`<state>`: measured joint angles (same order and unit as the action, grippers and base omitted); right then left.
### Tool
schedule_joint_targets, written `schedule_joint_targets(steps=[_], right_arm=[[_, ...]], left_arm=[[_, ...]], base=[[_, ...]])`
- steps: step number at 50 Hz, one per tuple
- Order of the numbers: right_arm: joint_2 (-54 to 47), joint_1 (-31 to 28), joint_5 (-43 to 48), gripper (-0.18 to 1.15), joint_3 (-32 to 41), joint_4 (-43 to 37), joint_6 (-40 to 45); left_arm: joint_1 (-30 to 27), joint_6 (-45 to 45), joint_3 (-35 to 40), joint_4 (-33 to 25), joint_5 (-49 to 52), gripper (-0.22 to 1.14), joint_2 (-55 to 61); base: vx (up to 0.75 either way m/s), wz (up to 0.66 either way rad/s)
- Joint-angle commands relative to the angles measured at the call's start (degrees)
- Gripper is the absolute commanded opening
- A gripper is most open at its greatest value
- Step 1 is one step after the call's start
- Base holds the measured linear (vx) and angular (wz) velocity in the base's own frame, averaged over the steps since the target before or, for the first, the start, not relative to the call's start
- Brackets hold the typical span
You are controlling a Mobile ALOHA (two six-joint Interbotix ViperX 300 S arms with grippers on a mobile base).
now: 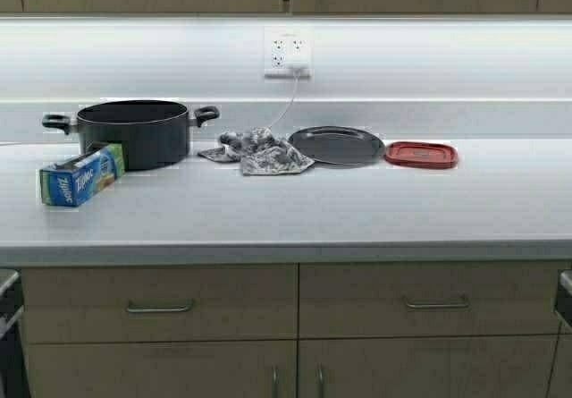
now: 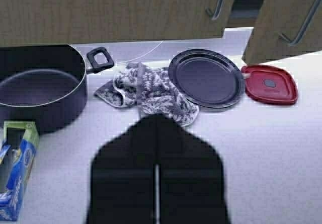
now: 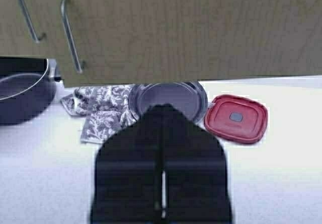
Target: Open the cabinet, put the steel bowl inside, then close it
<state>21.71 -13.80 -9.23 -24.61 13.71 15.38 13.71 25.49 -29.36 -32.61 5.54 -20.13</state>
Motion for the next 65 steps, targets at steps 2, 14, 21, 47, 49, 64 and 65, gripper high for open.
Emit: schedule_joint_targets(steps=[2,14,21,47,49,64,65], right_arm=[[0.97,-0.09,0.00,0.06,0.26,-0.18,0.09],[0.97,0.00,-0.79,0.06,0.00,-0.18,0.00],[1.05,0.00,-0.79,0.06,0.09,-0.18,0.00],[0.62,0.00,-0.79,0.06,0.00,-0.09,0.00],[0.62,0.00,-0.79,0.06,0.00,-0.09,0.00],[0.53,0.00,-0.79,0.06,0.00,0.00,0.00],[0.53,0.00,-0.79,0.06,0.09,-0.09,0.00]], left_arm=[[0.26,0.09,0.62,0.00,-0.53,0.05,-0.97],[0.26,-0.18,0.53,0.00,-0.53,0.05,-0.53],[0.26,-0.26,0.44,0.00,-0.53,0.05,-0.26],[0.26,-0.18,0.09,0.00,-0.79,0.05,0.35],[0.26,-0.18,0.09,0.00,-0.79,0.05,0.35],[0.26,-0.09,0.09,0.09,-0.88,0.05,0.35],[0.26,-0.09,0.09,0.09,-0.88,0.05,0.35]], base=[[0.00,0.00],[0.00,0.00],[0.00,0.00],[0.00,0.00],[0.00,0.00],[0.00,0.00],[0.00,0.00]])
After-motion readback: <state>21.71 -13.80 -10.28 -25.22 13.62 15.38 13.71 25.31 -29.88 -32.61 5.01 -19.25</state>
